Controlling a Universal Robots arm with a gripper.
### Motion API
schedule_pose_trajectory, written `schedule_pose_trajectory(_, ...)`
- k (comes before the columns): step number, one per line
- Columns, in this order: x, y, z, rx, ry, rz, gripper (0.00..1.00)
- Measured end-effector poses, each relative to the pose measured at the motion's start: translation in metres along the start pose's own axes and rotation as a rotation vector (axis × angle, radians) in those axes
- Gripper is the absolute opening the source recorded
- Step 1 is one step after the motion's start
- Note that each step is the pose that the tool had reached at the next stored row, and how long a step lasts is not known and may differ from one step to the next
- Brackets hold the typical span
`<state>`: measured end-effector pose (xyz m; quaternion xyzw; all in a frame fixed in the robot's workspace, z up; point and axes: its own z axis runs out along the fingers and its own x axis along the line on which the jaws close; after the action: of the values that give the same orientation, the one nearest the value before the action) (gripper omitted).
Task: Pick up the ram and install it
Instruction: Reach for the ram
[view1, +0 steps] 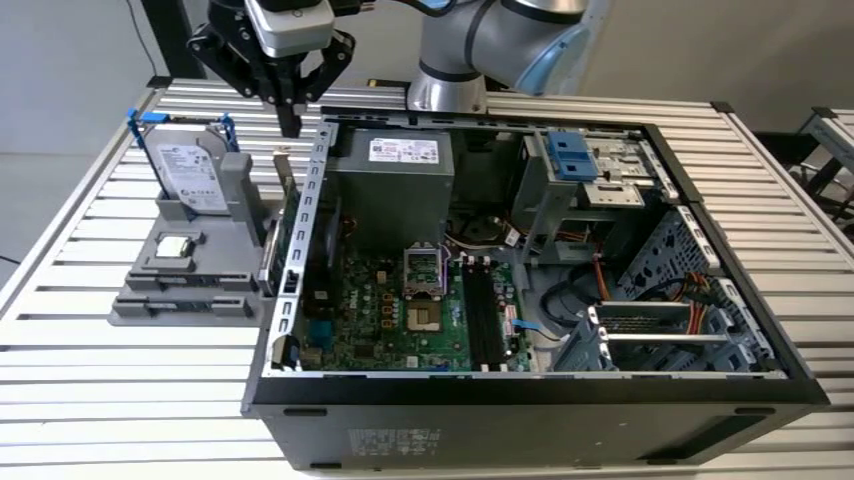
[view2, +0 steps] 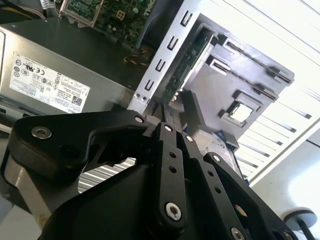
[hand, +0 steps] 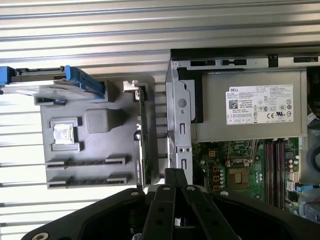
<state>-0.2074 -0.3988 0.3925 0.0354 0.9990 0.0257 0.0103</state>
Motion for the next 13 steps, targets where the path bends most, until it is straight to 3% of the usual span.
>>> schedule_pose_trajectory(13, 0.0141, -0.001, -0.0003, -0.0001, 0.0, 0.0, 0.0)
